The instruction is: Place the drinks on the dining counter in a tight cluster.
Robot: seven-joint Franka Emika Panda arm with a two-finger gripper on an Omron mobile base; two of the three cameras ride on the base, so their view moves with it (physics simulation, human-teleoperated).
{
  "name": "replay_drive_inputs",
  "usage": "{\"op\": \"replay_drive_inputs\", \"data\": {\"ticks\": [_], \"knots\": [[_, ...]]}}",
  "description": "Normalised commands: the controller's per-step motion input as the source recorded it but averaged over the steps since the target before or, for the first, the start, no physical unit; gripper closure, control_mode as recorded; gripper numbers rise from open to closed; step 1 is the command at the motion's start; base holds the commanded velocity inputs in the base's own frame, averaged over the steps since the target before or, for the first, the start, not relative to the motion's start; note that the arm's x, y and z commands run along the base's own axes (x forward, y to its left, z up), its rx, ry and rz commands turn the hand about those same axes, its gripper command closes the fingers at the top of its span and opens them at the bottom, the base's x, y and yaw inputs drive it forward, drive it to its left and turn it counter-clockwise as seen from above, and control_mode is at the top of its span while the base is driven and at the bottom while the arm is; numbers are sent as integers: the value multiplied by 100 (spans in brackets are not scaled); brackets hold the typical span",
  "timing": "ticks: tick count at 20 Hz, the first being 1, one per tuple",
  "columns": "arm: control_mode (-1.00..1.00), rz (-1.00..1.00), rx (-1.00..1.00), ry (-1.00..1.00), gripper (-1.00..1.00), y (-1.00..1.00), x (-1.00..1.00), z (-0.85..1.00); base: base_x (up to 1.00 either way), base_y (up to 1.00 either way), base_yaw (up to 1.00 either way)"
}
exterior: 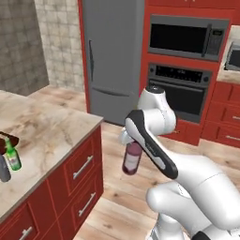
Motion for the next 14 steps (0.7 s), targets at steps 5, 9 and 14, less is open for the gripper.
{"op": "replay_drive_inputs", "data": {"ticks": [5,9,14], "knots": [[100,0,0,0,100,0,0,0,77,1,42],[100,0,0,0,100,0,0,0,61,1,55],[100,0,0,0,100,0,0,0,50,7,59]]}}
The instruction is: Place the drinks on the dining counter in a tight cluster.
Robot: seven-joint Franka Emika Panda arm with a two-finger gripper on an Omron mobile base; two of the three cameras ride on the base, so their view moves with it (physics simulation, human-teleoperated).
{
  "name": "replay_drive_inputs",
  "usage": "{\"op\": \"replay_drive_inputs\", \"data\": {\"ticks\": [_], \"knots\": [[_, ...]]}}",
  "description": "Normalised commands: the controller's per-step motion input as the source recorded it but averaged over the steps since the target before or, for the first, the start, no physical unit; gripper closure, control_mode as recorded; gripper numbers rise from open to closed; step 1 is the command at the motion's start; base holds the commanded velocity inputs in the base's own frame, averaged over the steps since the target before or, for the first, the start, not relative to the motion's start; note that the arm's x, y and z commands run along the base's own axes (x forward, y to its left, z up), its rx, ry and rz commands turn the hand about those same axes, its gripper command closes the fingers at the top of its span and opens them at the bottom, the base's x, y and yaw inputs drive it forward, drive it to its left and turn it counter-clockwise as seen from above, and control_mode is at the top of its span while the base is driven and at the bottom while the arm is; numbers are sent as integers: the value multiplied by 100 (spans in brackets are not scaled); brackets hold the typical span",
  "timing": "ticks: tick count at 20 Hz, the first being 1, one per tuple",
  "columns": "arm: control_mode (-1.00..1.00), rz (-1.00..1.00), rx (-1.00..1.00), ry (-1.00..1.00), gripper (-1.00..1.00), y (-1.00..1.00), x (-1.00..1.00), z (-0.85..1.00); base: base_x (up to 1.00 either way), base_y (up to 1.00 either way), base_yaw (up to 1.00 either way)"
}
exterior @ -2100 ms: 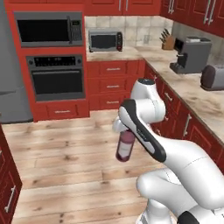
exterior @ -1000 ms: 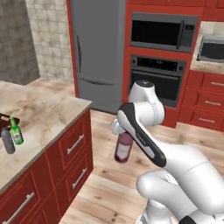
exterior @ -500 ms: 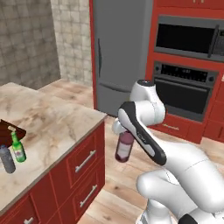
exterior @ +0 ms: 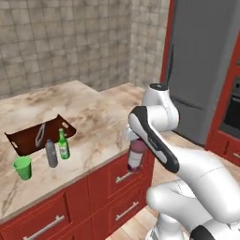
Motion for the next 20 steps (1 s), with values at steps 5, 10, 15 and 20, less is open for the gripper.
{"op": "replay_drive_inputs", "data": {"ticks": [5,10,15,20], "knots": [[100,0,0,0,100,0,0,0,42,3,65],[100,0,0,0,100,0,0,0,46,-12,40],[100,0,0,0,100,0,0,0,29,-34,19],[100,0,0,0,100,0,0,0,59,-23,21]]}}
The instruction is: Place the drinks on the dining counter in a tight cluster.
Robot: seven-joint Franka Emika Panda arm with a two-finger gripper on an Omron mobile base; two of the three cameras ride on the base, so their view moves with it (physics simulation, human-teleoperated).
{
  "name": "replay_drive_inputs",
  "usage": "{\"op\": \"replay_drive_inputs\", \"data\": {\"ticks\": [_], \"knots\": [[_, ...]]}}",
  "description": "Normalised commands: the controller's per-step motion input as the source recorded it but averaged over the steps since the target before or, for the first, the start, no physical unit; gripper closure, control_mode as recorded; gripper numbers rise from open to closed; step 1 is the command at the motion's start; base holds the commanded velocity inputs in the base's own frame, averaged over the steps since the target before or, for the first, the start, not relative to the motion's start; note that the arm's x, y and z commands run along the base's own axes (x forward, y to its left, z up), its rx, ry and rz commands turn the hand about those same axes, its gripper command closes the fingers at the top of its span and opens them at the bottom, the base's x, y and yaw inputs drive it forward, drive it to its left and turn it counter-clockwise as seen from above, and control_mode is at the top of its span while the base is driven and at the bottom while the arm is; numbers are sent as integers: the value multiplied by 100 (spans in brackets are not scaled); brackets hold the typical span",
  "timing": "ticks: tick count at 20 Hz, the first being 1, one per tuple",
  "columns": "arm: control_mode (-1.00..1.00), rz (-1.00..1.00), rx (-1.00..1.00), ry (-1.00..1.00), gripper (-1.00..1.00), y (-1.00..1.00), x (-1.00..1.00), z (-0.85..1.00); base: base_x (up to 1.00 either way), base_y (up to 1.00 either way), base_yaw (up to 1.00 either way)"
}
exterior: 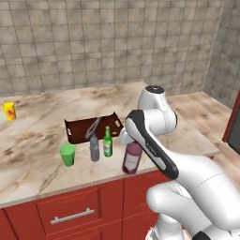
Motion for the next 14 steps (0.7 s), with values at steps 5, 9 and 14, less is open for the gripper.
{"op": "replay_drive_inputs", "data": {"ticks": [5,9,14], "knots": [[100,0,0,0,100,0,0,0,50,-27,20],[100,0,0,0,100,0,0,0,4,-53,7],[100,0,0,0,100,0,0,0,15,-31,5]]}}
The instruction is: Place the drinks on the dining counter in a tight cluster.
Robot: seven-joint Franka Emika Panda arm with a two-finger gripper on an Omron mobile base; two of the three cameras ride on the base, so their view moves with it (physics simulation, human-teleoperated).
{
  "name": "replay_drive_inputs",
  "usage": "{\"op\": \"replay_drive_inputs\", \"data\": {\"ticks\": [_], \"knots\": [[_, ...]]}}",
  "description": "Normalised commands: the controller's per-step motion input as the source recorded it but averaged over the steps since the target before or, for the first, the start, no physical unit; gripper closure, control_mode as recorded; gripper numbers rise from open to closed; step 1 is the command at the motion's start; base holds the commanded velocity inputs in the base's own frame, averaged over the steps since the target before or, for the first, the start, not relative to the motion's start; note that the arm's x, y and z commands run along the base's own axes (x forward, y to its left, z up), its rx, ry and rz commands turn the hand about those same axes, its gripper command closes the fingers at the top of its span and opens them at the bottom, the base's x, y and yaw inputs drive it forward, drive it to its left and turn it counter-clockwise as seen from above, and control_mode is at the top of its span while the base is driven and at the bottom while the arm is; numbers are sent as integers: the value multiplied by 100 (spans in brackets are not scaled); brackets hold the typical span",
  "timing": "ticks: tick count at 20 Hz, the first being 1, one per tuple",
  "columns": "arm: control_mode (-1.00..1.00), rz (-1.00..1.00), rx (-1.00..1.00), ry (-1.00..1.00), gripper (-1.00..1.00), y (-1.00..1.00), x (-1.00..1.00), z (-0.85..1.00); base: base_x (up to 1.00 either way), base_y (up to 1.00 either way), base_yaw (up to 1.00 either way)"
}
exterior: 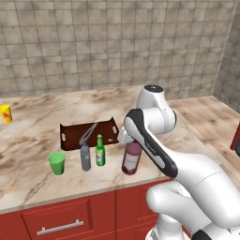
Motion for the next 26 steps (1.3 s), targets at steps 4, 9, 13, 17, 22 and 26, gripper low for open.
{"op": "replay_drive_inputs", "data": {"ticks": [4,9,13,17,22,26], "knots": [[100,0,0,0,100,0,0,0,34,-17,11],[100,0,0,0,100,0,0,0,28,-19,12],[100,0,0,0,100,0,0,0,28,-19,6],[100,0,0,0,100,0,0,0,26,-11,1],[100,0,0,0,100,0,0,0,0,0,0],[100,0,0,0,100,0,0,0,0,0,0]]}}
